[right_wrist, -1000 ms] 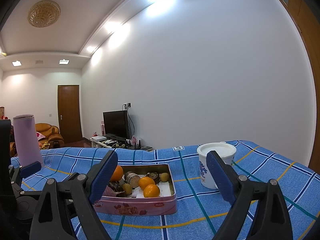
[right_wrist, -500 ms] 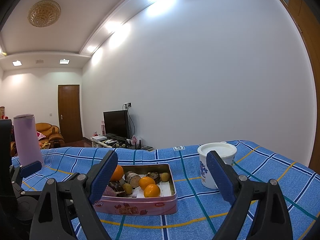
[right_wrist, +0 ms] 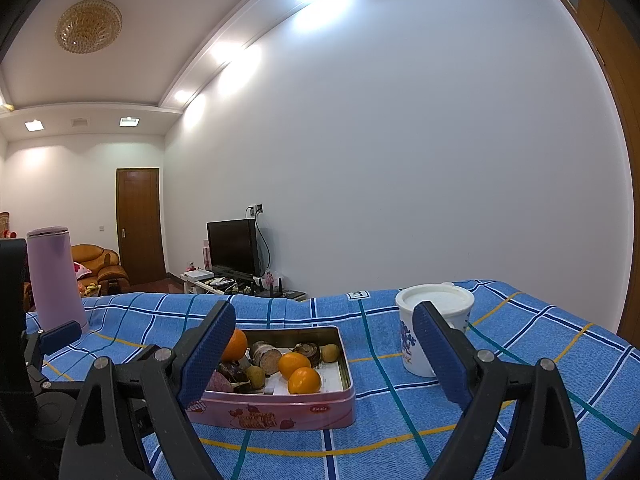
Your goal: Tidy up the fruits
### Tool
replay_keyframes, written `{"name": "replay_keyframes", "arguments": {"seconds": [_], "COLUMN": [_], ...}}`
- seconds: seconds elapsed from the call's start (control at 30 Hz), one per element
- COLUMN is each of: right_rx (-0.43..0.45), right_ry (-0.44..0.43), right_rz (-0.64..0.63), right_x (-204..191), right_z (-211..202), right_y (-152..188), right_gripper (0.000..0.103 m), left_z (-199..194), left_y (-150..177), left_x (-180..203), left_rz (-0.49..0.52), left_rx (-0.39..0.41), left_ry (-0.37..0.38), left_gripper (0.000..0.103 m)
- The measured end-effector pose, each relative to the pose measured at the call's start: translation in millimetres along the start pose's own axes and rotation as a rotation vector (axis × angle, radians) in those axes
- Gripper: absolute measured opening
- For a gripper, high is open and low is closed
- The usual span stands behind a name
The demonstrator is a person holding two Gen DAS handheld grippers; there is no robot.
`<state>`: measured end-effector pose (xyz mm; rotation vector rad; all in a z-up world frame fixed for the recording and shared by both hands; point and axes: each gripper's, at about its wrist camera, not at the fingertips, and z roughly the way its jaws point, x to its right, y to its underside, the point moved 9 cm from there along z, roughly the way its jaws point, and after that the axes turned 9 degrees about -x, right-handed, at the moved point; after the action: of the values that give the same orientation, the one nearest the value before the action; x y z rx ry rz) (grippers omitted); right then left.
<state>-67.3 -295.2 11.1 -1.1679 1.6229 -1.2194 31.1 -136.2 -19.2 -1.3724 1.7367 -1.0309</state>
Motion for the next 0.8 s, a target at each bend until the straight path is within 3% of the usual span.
{"name": "replay_keyframes", "arguments": {"seconds": [0.8], "right_rx": [-0.010], "right_ry": [-0.006], "right_rz": [-0.001], "right_x": [-0.7], "right_z": [3.0], "right_y": [1.2], "right_gripper": [0.092], "left_z": [-2.1], "left_y": [-2.1], "left_x": [5.4], "left_rz": [0.015], "left_rx": [0.011], "left_ry": [0.020], "left_gripper": [0.103]}}
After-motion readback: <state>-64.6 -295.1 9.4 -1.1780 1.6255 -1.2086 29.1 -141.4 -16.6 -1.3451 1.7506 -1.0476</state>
